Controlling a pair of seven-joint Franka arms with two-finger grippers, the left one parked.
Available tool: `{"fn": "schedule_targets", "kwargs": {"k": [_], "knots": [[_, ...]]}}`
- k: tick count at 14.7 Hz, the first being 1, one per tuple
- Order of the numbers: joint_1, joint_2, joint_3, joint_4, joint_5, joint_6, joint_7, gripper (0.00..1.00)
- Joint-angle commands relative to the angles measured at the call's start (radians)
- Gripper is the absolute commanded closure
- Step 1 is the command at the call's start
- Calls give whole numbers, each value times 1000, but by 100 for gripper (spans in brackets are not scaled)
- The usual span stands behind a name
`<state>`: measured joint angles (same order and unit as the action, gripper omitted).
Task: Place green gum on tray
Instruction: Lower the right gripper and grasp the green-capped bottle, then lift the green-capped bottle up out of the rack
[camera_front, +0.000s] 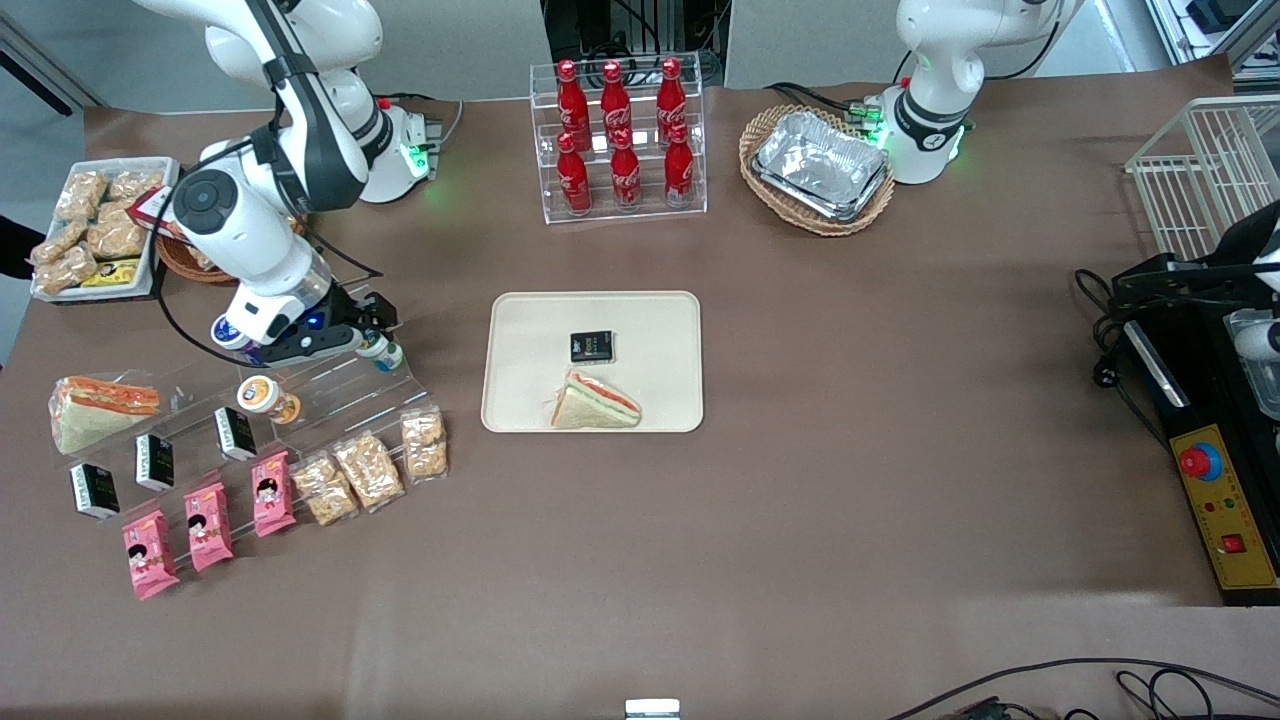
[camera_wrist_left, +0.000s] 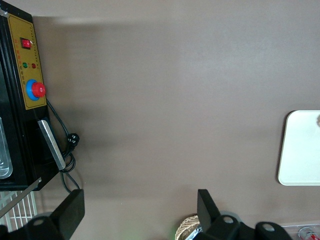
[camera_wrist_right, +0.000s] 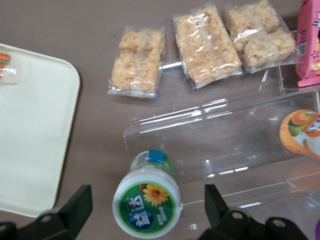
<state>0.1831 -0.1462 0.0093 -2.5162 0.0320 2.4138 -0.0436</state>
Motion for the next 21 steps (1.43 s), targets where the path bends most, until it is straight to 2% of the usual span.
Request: {"fn": "schedule_targets", "kwargs": {"k": [1,11,13,15,17,18,19,21], "knots": [[13,-9,-6,-23,3,36,-10,0],[12,-9,-6,-79,-3,108,-13,0],[12,-6,-6,-79,-3,108,-13,6],[12,-4,-6,-79,-3,107,-12,29],[12,-3,-6,-78,-3,103,-10,59],[12,-1,-6,-76,-3,102,-10,69],[12,0,-6,-73,-3,100,-9,73],[9,-1,-9,-64,-3,96,-7,73]]}}
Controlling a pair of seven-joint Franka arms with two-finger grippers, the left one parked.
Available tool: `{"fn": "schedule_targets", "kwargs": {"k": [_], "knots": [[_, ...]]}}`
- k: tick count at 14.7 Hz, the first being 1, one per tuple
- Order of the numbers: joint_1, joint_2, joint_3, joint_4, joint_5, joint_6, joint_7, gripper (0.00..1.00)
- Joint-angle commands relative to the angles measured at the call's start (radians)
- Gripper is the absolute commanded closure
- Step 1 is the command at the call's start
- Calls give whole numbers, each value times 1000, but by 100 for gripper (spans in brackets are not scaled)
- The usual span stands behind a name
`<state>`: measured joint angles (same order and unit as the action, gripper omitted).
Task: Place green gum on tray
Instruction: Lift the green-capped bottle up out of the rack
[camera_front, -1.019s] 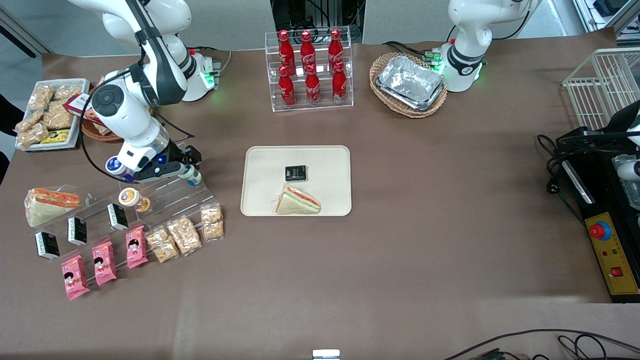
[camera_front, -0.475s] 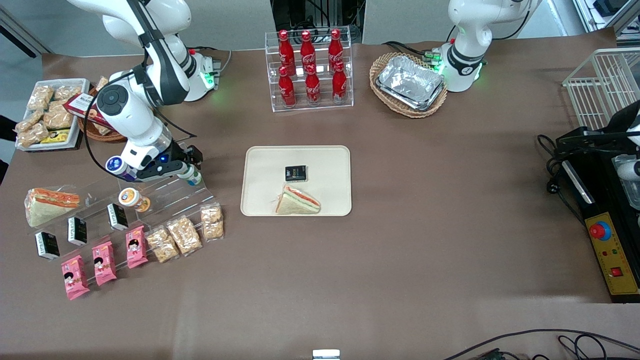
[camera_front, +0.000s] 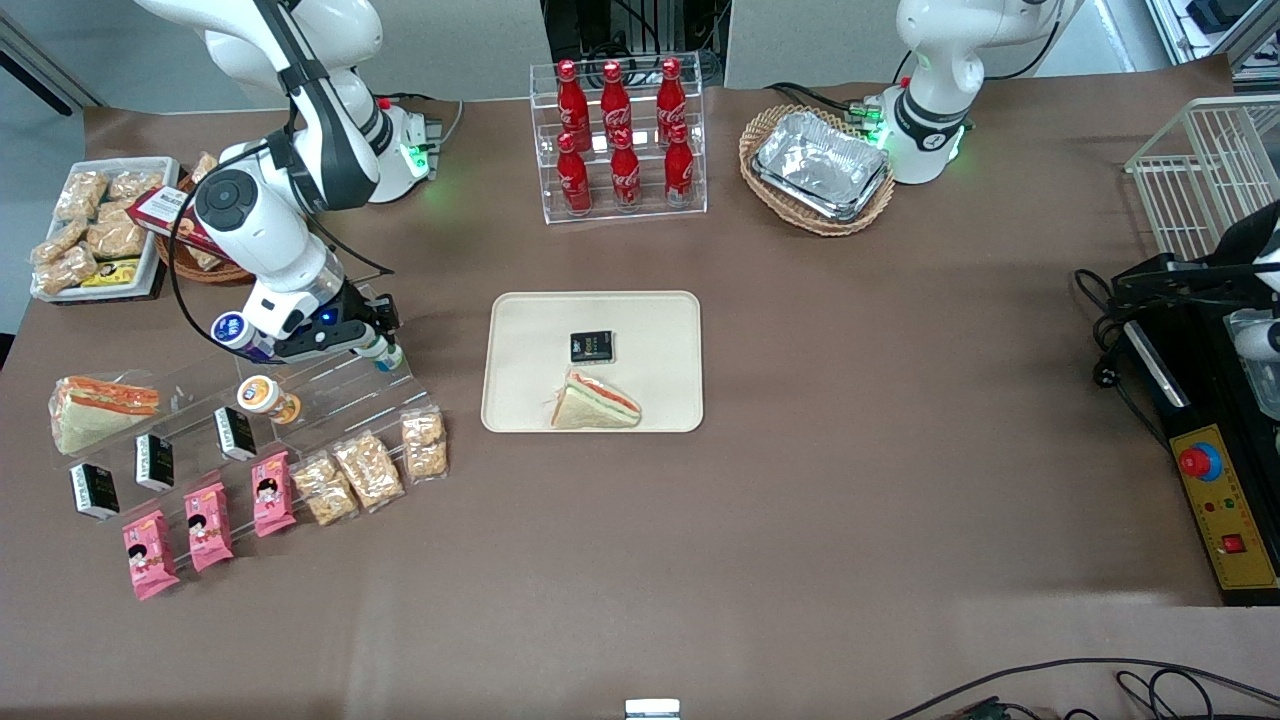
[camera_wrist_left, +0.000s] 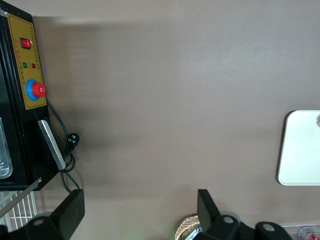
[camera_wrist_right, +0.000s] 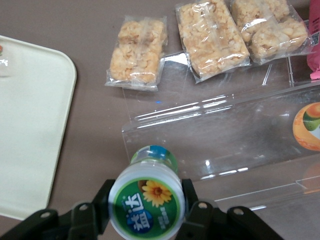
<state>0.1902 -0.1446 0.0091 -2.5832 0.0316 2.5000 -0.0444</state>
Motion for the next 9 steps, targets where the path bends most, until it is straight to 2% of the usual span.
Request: {"fn": "schedule_targets", "kwargs": {"k": [1,9], "knots": [[0,-7,-11,17,-1,-3,-5,73],[0,-23,-11,397,13,-543,8,73]]}}
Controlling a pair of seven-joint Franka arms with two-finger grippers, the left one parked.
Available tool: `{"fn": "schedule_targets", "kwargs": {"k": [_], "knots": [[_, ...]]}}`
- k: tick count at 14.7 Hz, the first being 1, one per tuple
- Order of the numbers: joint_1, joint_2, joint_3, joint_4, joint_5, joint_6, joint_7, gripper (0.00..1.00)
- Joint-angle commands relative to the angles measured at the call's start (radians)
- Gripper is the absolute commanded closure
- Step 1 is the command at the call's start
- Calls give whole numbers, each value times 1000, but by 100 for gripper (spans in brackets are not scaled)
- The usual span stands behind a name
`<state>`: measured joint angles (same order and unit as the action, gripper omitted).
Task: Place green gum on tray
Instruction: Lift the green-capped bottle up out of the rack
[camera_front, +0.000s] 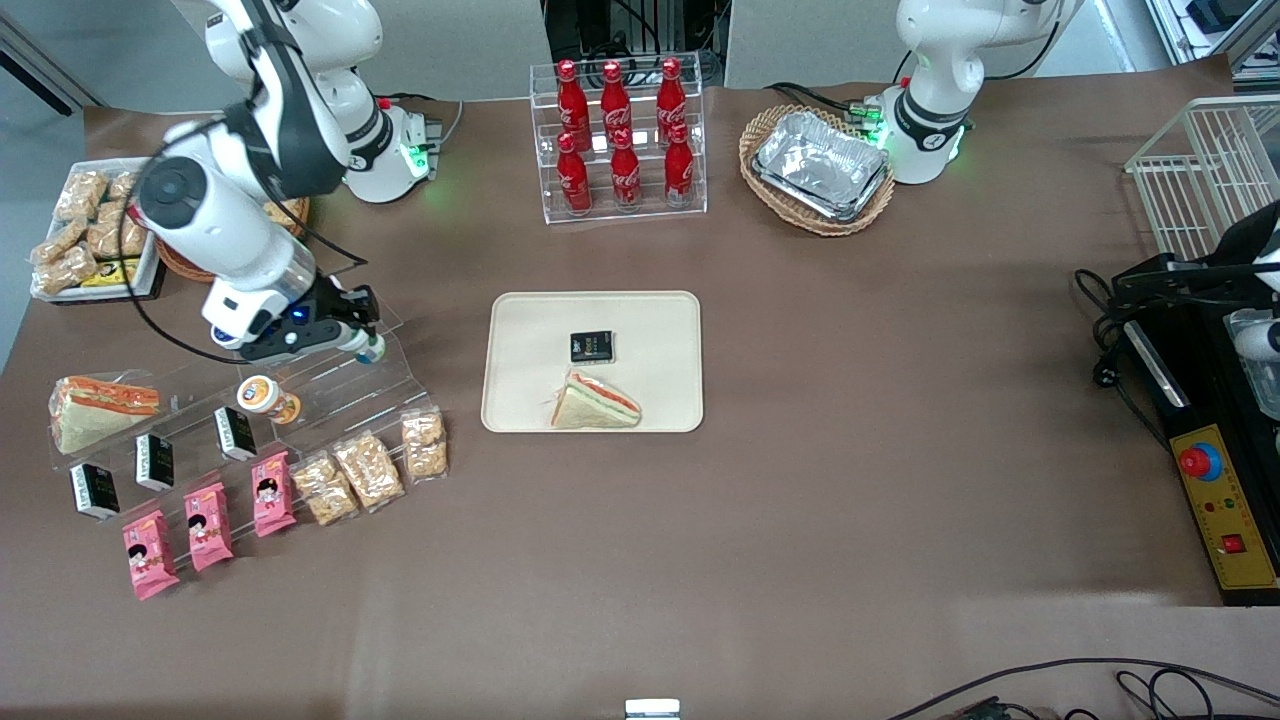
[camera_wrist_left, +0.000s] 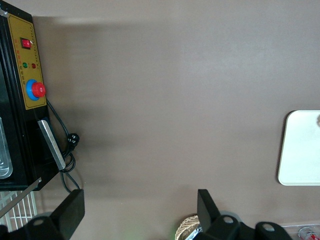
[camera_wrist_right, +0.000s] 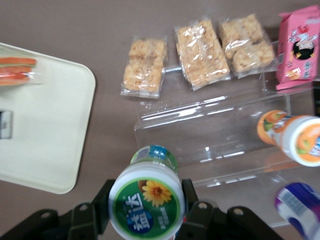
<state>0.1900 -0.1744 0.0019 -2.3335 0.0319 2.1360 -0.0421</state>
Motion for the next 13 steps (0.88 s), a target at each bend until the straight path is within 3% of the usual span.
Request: {"fn": "schedule_targets", "kwargs": {"k": [1,7,10,13], "knots": [[0,7,-3,190,25,-233,7,73],[5,4,-2,457,56,-522,30,72],[37,4,6,522,115,-570,164,72],[129,6,4,542,126,-567,328,72]]}}
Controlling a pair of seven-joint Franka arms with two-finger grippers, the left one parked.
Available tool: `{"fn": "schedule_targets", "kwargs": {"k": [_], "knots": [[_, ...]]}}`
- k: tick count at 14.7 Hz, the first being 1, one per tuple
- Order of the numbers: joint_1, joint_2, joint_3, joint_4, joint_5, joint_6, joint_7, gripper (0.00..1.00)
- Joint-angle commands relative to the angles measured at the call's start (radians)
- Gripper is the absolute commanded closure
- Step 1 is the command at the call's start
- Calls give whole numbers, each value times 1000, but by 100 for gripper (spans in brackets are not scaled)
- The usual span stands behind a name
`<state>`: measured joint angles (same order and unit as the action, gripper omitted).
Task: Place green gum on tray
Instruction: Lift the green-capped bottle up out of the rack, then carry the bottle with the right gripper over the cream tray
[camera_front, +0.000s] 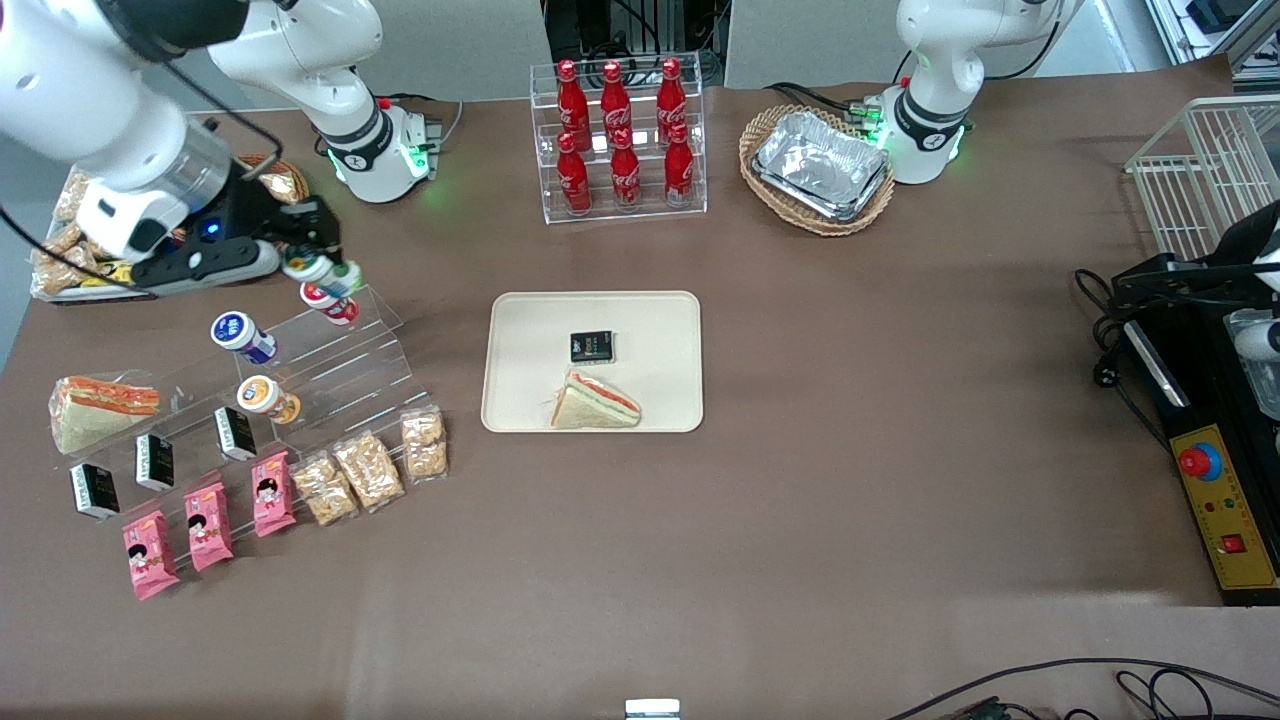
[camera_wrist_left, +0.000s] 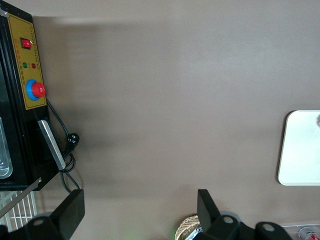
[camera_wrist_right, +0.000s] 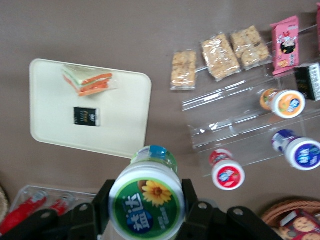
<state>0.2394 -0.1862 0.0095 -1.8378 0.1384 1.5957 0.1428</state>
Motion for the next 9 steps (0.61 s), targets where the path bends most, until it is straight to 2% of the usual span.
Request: {"fn": "schedule_targets", "kwargs": {"k": [1,5,9], "knots": [[107,17,-5,48,20,-17,188,72],[175,24,-5,17,20,55,317,72],[250,10,-5,-174,7,264,431,73]]}}
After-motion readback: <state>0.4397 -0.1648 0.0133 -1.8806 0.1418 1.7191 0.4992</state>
